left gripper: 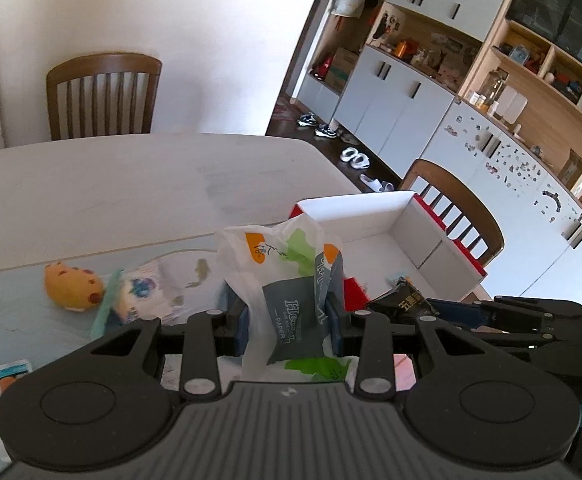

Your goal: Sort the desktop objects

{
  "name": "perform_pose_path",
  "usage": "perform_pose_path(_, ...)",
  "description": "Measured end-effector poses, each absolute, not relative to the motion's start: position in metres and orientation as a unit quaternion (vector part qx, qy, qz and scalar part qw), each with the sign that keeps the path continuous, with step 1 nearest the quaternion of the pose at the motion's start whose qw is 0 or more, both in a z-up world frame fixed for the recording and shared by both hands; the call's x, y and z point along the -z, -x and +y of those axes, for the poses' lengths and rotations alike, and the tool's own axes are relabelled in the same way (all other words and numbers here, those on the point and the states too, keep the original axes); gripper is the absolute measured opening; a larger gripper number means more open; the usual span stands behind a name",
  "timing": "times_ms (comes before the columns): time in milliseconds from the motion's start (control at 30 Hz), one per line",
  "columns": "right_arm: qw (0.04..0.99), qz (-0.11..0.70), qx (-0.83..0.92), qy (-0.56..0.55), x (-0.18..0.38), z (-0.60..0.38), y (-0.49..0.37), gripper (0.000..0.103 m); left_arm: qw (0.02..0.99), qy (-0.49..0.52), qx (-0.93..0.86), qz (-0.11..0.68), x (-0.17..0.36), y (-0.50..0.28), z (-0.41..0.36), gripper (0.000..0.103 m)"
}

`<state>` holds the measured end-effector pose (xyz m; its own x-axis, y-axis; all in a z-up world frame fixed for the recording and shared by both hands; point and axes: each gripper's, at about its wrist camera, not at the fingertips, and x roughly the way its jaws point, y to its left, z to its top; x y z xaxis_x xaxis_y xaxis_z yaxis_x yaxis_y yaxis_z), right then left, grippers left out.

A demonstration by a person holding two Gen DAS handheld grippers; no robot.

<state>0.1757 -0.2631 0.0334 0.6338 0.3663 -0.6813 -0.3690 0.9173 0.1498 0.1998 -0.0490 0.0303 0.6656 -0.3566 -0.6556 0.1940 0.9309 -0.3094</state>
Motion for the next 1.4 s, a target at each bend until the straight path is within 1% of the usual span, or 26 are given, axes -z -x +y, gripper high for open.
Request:
perform_pose_path(600, 0.908, 0.372, -0.19, -0.008, -0.031, -0.345, -0.204, 0.033, 0.902, 0.095, 0.172, 0.384, -0.028, -0.239, -0.137, 0.035)
perform_pose_path(900, 0.908, 0.377, -0.184, -0.004, -0.025, -0.37, -0.221, 0.033, 0.898, 0.082, 0.175, 0.394, -0.021, -0.262, -0.171, 0.035)
perform_pose_path(1167, 0.905, 0.388, -0.173, 0.001, -0.011, -0.39, -0.242, 0.033, 0.893, 0.064, 0.169, 0.412, -0.002, -0.291, -0.194, 0.035)
perform_pose_path(1400, 0.9, 0.4, -0.175, 0.008, 0.005, -0.394, -0.254, 0.033, 0.894, 0.046, 0.183, 0.407, 0.014, -0.311, -0.214, 0.035)
